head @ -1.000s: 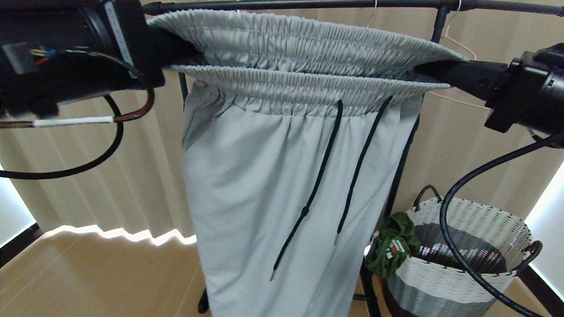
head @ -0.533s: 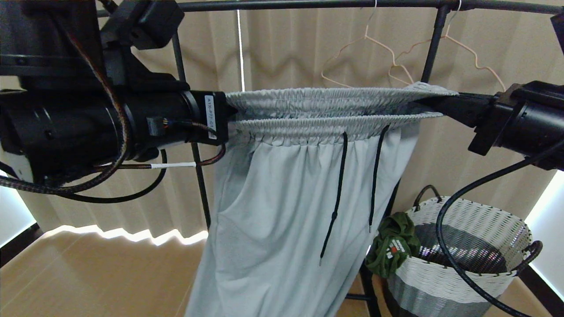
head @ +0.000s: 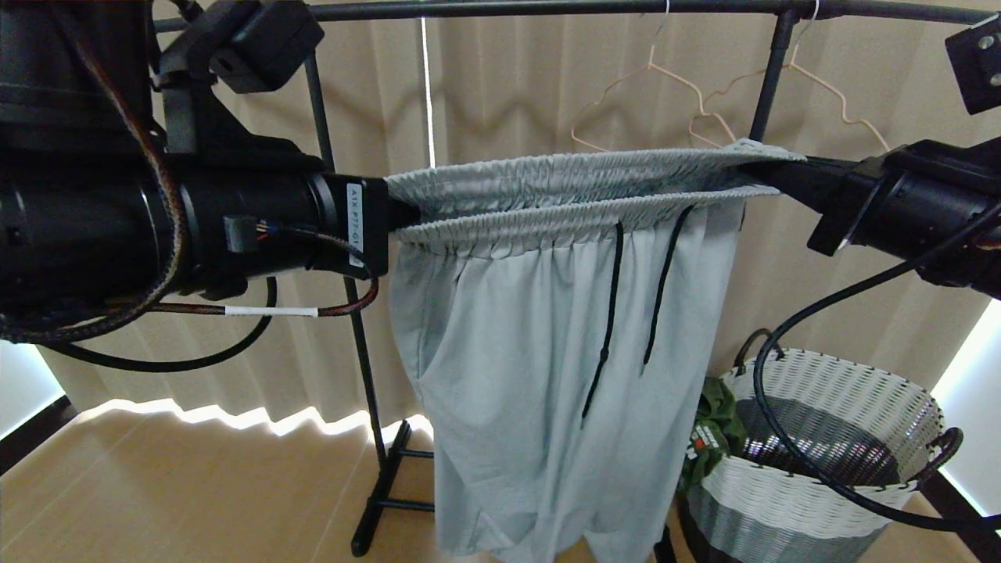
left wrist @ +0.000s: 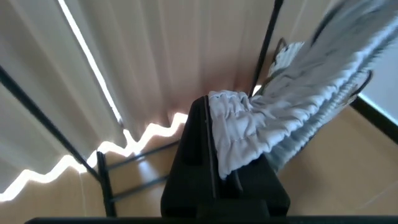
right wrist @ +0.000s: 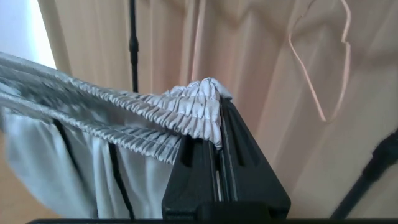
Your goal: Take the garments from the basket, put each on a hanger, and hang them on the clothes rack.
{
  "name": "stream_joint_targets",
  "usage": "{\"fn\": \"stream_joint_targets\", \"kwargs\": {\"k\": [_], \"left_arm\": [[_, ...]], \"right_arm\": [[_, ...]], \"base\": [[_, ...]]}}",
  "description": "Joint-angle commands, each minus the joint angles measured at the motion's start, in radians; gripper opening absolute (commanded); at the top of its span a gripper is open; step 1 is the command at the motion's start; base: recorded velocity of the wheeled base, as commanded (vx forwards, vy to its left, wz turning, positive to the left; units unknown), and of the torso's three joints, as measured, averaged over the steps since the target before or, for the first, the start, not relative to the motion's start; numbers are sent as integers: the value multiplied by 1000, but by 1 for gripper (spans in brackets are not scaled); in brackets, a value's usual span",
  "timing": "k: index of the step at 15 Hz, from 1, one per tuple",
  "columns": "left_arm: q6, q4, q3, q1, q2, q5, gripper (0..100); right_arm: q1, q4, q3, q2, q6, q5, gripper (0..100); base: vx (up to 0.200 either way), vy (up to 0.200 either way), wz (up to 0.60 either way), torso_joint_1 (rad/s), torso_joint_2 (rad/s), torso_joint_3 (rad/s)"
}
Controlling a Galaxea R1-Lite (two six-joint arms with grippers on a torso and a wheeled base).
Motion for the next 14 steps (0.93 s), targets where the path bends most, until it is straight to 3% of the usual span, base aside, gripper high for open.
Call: {"fn": "stream_joint_targets", "kwargs": {"k": [1, 4, 8, 14], "left_arm": [[0, -2, -12, -1, -6, 0, 0], [0, -73, -14, 10, 52, 7, 0], [44, -112, -52, 19, 99, 7, 0], [46, -119, -76, 29, 127, 6, 0]], "right_arm": [[-16, 8, 1, -6, -1, -1, 0], [-79, 101, 2, -82, -68, 2, 0], [-62, 281, 57, -227, -65, 18, 0], [103, 357, 91, -310, -32, 30, 0]], "base": [[0, 0, 0, 0, 0, 0], [0, 0, 0, 0, 0, 0], [0, 0, 0, 0, 0, 0], [0, 0, 0, 0, 0, 0]]}}
